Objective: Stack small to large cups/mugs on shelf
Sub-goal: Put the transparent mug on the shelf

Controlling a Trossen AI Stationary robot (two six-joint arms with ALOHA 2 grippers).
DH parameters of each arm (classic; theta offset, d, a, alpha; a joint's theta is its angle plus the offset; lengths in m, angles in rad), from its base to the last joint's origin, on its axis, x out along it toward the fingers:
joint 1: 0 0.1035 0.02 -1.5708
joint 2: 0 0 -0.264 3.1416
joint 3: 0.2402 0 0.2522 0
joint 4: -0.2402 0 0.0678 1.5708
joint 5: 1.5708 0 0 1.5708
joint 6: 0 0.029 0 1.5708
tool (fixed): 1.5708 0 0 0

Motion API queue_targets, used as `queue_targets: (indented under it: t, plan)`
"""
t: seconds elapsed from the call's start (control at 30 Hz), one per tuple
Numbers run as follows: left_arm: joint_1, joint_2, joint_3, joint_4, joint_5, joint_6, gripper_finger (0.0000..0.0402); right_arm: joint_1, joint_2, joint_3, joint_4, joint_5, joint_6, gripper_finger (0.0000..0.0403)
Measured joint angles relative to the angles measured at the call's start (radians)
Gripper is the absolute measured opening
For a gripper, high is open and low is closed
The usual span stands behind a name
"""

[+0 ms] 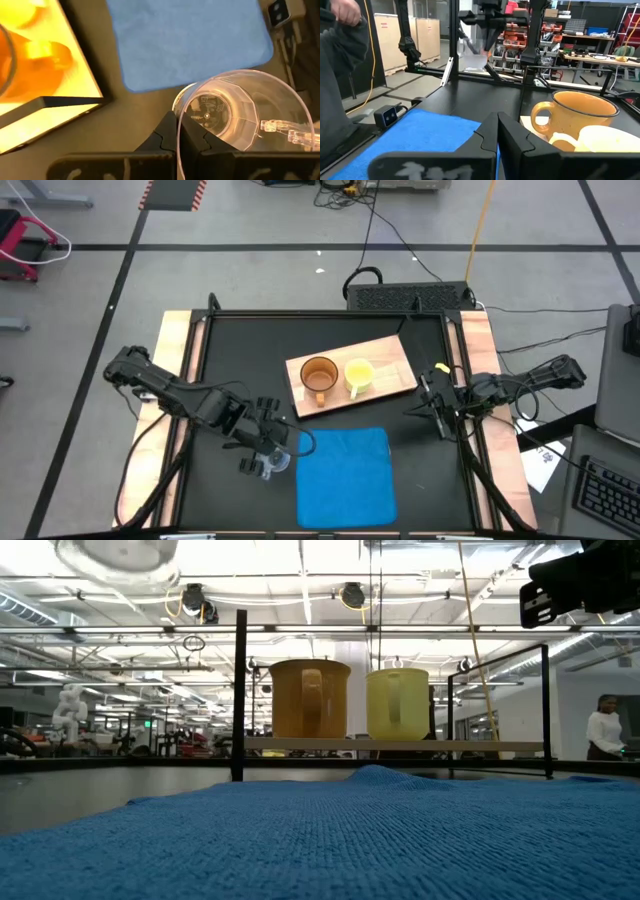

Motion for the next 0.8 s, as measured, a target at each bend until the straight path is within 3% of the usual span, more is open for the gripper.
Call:
queue_targets:
  t: [0.43,0.8]
  plan:
    - [0.107,0.098,0.028,0.078,0.145,0.125,0.0000,0.000,0.000,0.000,0.000,0.000,0.000,0.0000]
    - [0.178,0.252,0.291,0.059,0.204,0.317,0.0000,0.000,0.000,0.000,0.000,-0.003,0.015,0.0000]
